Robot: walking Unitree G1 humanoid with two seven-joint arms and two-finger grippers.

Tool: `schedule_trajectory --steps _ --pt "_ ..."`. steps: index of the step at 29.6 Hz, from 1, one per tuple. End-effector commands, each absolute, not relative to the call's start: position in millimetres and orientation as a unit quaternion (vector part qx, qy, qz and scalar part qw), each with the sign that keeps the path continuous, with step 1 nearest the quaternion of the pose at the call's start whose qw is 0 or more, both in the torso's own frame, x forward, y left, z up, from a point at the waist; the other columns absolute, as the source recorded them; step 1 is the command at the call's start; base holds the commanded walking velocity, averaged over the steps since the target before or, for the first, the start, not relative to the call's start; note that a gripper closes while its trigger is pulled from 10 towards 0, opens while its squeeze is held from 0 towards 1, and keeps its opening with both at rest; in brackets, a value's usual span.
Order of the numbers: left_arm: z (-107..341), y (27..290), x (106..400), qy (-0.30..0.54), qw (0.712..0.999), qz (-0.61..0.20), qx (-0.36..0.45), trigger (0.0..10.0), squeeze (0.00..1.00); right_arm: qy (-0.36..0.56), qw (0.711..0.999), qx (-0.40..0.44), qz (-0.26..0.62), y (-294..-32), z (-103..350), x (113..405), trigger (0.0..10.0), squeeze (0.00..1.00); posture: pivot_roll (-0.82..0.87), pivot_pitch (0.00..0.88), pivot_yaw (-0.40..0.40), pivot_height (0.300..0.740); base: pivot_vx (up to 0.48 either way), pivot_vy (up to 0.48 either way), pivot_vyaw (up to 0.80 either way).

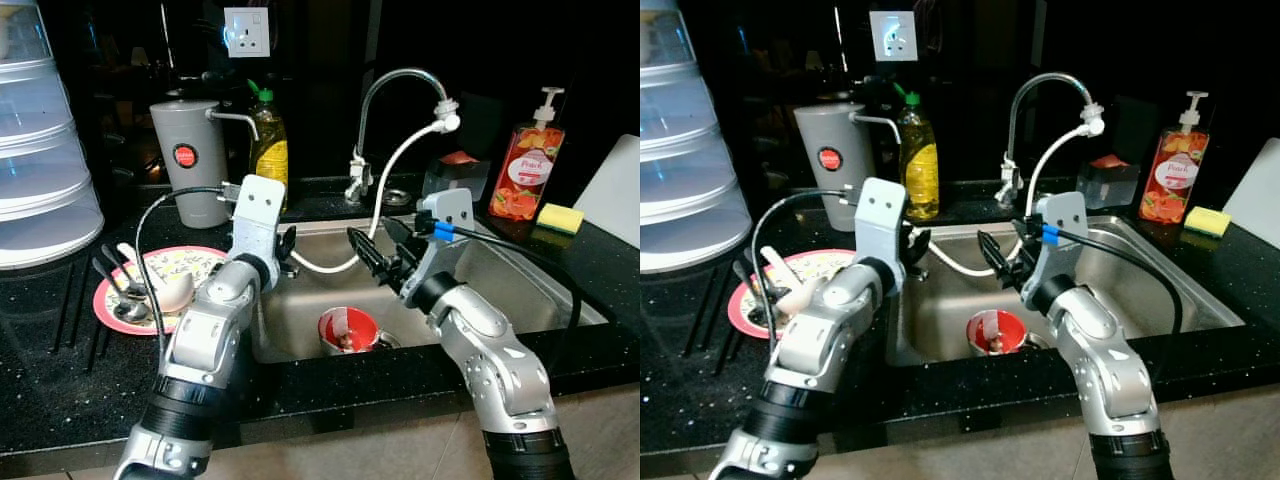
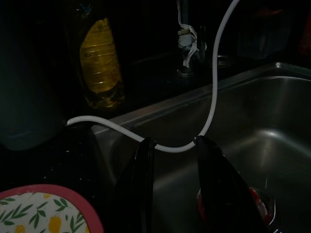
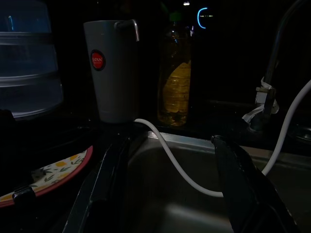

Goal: Kitchen organization

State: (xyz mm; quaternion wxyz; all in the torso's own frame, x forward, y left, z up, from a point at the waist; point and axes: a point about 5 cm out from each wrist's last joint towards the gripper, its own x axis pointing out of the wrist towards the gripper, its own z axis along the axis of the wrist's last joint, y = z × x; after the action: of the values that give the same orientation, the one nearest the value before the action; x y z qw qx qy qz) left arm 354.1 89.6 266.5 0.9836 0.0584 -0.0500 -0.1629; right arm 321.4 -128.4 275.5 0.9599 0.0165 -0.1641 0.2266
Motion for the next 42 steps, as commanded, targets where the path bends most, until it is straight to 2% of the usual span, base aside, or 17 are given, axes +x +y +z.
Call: schedule_trajectory --steps 1,42 --pt "268.3 92.2 352.3 -0.058 0.983 -0.159 0.071 10.0 0.0 -0.165 0.958 0.02 0.234 -125.7 276.0 322.6 10.0 0.0 -0.03 0.019 -0.022 0.74 0.0 0.0 0.0" --pt "268.9 93.5 351.9 -0.062 0.982 -0.162 0.072 10.0 0.0 -0.166 0.957 0.021 0.235 -126.0 274.4 322.6 10.0 0.0 -0.03 0.007 -0.016 0.74 0.0 0.0 0.0"
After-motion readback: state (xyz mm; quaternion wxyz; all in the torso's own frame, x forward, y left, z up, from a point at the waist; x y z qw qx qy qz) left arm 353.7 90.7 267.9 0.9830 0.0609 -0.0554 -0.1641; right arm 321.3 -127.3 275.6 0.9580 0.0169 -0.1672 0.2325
